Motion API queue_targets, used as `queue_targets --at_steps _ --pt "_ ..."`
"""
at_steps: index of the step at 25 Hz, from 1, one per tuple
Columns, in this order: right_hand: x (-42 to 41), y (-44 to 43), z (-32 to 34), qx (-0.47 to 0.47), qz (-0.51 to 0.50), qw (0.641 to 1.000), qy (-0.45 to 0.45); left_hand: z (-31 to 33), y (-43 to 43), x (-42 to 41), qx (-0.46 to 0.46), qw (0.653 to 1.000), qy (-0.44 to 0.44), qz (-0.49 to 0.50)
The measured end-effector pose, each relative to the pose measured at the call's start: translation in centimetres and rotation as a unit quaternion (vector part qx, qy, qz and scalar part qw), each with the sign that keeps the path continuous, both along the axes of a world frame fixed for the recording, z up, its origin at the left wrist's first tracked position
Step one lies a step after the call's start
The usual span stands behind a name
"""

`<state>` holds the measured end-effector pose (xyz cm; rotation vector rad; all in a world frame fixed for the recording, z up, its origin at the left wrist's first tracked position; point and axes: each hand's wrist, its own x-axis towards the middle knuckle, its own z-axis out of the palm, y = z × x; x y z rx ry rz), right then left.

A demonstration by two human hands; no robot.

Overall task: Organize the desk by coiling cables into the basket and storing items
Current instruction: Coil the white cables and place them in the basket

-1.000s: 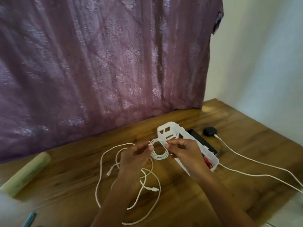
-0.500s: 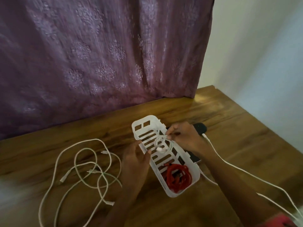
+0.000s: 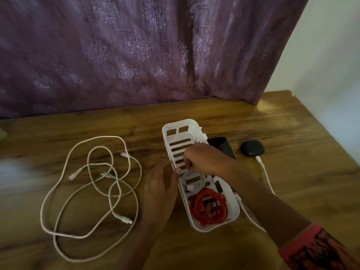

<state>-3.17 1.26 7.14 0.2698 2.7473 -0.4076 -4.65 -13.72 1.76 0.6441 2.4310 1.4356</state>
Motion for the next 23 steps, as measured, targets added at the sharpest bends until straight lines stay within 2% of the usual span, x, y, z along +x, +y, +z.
queue_targets --at_steps 7,11,14,16,20,23 --pt "0.9 -0.2 0.3 0.004 -0.043 0.999 -0.002 -0.3 0.3 0.5 -0.016 1.0 -0.006 0.027" --pt "2.3 -0.4 0.1 0.017 -0.03 0.999 0.034 -0.1 0.1 1.0 -0.014 1.0 -0.002 0.019" --pt "3.1 -0.7 0.0 -0.002 -0.062 0.997 0.045 0.3 -0.5 1.3 -0.014 1.0 -0.001 0.019" --pt "3.8 -1.5 0.4 -0.006 -0.093 0.993 0.075 0.7 -1.4 1.4 -0.009 1.0 0.001 0.029" --pt "4.5 -4.5 1.6 -0.009 -0.125 0.97 0.208 0.9 -4.3 0.8 -0.012 0.999 0.016 0.047" --pt "3.5 -7.1 2.4 -0.033 -0.126 0.96 0.247 1.1 -7.4 -0.5 -0.014 0.997 0.048 0.059"
